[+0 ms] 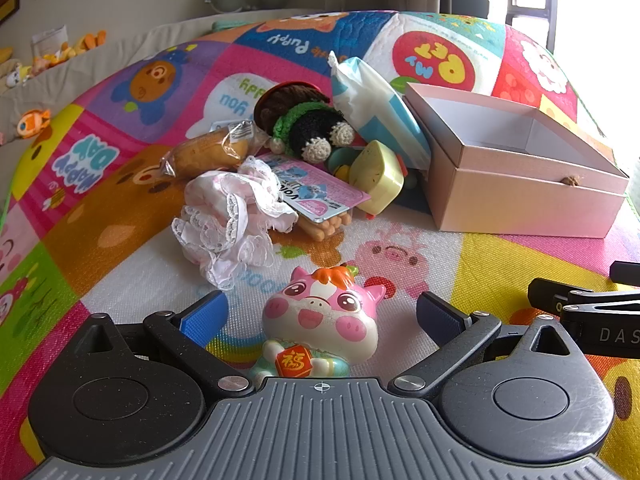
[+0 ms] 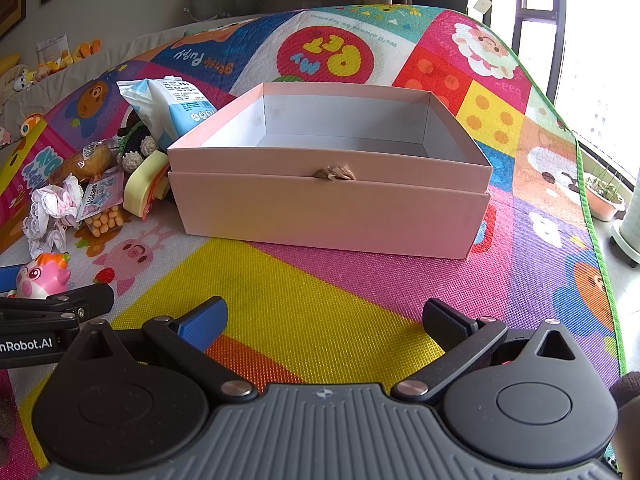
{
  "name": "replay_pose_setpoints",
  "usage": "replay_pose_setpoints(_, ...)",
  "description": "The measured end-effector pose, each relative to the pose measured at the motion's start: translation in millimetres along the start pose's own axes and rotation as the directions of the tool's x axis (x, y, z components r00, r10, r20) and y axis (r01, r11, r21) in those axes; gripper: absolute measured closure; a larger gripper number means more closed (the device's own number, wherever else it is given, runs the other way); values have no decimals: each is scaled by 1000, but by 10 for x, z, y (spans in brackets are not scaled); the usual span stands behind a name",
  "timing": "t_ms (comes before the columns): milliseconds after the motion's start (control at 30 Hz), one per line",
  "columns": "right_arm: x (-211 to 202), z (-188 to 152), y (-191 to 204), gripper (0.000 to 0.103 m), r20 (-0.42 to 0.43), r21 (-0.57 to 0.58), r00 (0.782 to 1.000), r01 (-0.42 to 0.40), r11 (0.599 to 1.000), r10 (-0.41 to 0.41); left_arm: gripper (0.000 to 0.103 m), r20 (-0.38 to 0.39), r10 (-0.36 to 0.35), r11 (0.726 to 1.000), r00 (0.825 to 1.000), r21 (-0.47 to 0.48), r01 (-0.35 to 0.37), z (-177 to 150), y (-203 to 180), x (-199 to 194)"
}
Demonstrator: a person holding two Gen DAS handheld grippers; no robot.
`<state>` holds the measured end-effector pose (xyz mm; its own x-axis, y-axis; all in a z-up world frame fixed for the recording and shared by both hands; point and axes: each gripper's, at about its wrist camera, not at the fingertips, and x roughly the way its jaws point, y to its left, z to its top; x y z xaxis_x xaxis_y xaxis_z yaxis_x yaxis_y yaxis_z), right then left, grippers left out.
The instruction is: Organize objects
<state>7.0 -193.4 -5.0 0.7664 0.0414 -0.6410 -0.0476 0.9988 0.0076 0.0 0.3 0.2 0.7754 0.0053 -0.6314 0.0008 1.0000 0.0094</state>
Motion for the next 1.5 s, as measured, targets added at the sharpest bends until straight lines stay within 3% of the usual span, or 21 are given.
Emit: replay_pose_setpoints(1500, -2, -7, 9, 0, -3, -1, 1000, 1, 1000, -1, 0, 2, 6, 1000, 1000, 6, -6, 56, 48, 1)
